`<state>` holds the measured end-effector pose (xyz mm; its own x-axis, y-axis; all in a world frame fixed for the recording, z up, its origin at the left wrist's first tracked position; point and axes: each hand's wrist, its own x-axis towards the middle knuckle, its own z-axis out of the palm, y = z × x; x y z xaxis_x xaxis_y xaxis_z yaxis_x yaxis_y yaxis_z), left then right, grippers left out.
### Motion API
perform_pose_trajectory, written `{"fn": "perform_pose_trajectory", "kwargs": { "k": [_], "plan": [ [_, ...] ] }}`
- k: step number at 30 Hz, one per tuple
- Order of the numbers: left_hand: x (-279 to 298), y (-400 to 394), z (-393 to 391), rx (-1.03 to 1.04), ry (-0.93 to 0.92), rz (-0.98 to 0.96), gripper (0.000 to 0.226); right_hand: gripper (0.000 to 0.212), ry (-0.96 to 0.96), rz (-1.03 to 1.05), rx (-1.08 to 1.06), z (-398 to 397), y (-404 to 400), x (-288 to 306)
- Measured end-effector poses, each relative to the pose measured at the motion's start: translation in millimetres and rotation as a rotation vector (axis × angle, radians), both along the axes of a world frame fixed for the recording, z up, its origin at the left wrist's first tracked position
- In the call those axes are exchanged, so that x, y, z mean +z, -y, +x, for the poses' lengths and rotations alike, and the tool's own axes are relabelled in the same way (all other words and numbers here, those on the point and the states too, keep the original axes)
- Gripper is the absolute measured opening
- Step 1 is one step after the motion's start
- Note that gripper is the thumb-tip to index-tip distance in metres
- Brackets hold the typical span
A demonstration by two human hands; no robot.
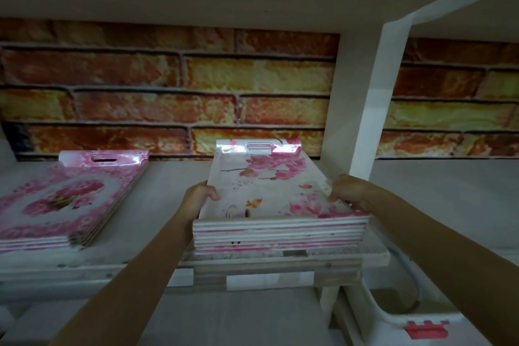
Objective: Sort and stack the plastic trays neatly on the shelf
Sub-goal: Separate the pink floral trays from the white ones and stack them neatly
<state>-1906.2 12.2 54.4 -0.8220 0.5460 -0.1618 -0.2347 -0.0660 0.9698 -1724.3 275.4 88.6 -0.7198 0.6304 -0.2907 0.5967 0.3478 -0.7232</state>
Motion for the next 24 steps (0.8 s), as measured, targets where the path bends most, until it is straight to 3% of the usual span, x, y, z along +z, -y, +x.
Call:
{"fn": "perform_pose_trajectory", "kwargs": {
  "k": [3,8,11,14,18,24],
  "plan": [
    [-0.9,0.5,-2.8,-0.027,-0.011,0.000,0.065,0.021,0.011,0.032,0.004,-0.5,2.2,-3.9],
    [-7.2,5.3,-6.4,-0.104,-0.044,-0.021,0.074,0.043,-0.005,0.098,0.041,2.5,7.3,-13.5],
    [-8.1,7.7,-0.6,-0.128,-0.019,-0.003,0.075,0.044,-0.085,0.007,0.031,8.8,12.1,-19.7],
    [-8.2,10.3,2.4,-0.107,-0.010,0.021,0.072,0.034,-0.122,-0.016,0.042,11.1,14.2,-20.4],
    [-8.0,13.2,5.7,-0.095,-0.023,0.005,0.070,0.041,-0.113,-0.022,0.048,12.9,18.2,-17.4],
    [-3.0,16.0,6.7,-0.083,-0.106,-0.110,0.049,0.038,0.052,0.147,0.175,14.3,25.4,-4.3]
  ]
}}
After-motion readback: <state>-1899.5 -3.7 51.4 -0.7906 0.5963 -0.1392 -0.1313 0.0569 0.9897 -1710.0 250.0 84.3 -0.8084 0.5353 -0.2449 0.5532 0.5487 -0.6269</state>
